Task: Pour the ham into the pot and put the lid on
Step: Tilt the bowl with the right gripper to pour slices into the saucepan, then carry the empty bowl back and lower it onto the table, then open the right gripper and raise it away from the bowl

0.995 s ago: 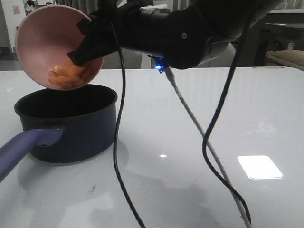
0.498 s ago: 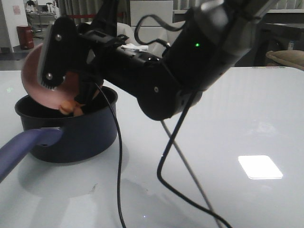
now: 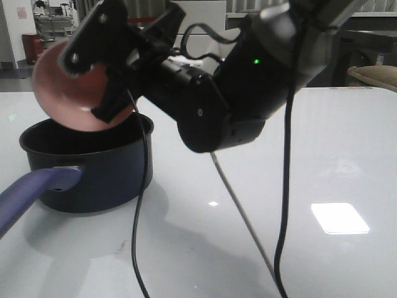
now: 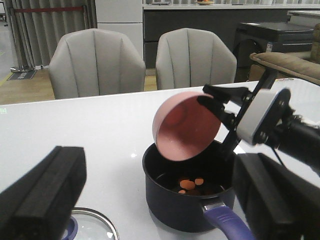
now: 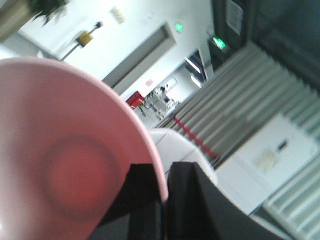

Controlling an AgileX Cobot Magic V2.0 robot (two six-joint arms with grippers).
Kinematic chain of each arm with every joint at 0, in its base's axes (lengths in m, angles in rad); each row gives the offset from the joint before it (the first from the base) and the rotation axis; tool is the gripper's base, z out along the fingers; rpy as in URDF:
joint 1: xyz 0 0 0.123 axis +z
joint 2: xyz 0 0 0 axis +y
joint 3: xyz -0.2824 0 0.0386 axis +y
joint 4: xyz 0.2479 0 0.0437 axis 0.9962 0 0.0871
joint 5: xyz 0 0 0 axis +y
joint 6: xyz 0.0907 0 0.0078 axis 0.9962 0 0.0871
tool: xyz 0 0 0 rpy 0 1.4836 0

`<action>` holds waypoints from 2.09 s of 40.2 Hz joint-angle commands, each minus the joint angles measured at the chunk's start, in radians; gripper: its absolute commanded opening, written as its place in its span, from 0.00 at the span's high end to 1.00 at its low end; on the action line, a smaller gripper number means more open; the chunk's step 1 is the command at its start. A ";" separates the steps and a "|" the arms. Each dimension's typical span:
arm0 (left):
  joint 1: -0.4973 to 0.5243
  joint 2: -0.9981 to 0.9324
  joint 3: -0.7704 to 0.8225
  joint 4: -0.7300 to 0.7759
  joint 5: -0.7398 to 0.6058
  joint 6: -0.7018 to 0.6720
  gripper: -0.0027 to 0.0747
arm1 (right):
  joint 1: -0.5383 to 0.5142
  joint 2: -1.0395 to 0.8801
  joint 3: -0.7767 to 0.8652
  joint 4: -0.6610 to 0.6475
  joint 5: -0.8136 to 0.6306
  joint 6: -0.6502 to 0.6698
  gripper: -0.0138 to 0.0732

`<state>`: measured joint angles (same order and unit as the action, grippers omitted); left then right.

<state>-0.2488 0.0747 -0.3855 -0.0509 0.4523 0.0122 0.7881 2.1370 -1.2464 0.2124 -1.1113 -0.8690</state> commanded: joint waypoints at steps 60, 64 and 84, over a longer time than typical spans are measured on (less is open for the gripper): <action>-0.008 0.012 -0.025 -0.008 -0.078 0.001 0.14 | -0.722 -0.405 -0.027 0.358 1.750 0.322 0.68; -0.008 0.012 -0.025 -0.008 -0.078 0.001 0.14 | -0.707 -0.361 -0.027 0.359 1.750 0.322 0.68; -0.008 0.012 -0.025 -0.008 -0.078 0.001 0.14 | -0.692 -0.316 -0.043 0.345 1.750 0.322 0.42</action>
<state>-0.2488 0.0747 -0.3855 -0.0509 0.4523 0.0129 0.0967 1.8908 -1.2490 0.5513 0.6534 -0.5413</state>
